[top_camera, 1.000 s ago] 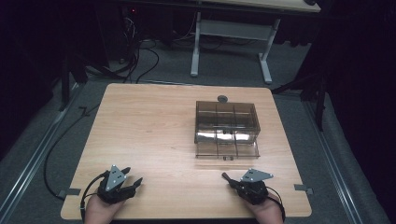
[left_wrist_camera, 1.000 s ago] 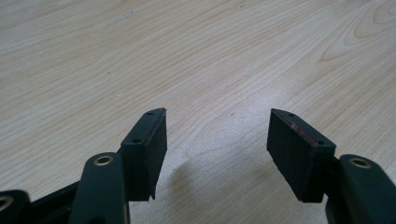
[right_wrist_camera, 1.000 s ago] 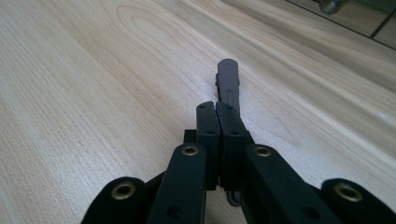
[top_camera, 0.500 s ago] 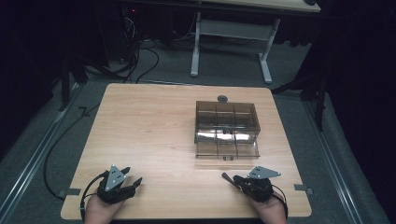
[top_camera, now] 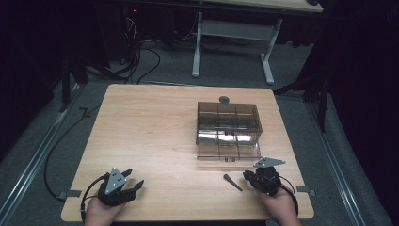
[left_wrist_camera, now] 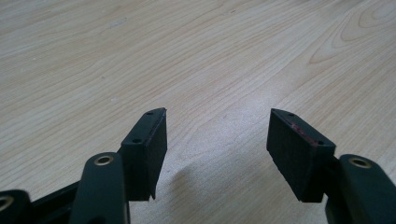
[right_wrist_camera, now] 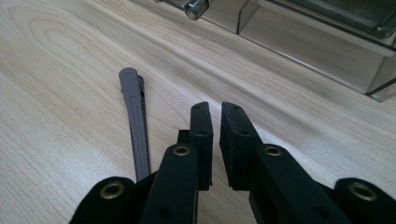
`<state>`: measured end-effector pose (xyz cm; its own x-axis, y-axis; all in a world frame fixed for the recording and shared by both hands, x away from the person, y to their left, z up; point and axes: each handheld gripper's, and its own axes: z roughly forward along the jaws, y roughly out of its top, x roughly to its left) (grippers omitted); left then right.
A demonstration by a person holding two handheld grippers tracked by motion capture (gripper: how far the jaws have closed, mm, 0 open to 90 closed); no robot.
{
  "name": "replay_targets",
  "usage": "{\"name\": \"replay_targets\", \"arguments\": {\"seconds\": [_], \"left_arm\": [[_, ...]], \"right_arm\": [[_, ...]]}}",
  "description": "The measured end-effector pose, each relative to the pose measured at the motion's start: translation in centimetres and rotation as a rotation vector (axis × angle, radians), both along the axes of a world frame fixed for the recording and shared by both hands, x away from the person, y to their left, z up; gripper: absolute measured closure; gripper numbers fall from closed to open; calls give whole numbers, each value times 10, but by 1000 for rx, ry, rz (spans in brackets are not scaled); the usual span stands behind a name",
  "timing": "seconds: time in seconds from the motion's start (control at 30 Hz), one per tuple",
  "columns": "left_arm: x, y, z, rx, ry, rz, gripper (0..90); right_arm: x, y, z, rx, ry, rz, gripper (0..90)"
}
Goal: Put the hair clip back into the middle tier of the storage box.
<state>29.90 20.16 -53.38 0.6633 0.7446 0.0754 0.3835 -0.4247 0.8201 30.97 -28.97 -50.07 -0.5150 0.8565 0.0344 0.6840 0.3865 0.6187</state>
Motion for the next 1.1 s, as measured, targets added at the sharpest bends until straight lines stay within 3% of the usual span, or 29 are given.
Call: {"name": "replay_targets", "arguments": {"seconds": [0.2, 0.27, 0.47, 0.77, 1.1], "left_arm": [[0, 0, 0, -2, 0, -4, 385], [0, 0, 0, -4, -1, -5, 384], [-1, 0, 0, -5, -5, -8, 383], [-1, 0, 0, -1, -6, -11, 383], [-1, -1, 0, 3, -4, -14, 383]], "right_arm": [[4, 1, 3, -44, 47, 19, 805], [7, 3, 6, -60, 90, 21, 793], [13, 3, 10, -81, 146, 40, 777], [16, 5, 14, -114, 208, 63, 762], [20, 14, 22, -189, 264, 116, 751]]}}
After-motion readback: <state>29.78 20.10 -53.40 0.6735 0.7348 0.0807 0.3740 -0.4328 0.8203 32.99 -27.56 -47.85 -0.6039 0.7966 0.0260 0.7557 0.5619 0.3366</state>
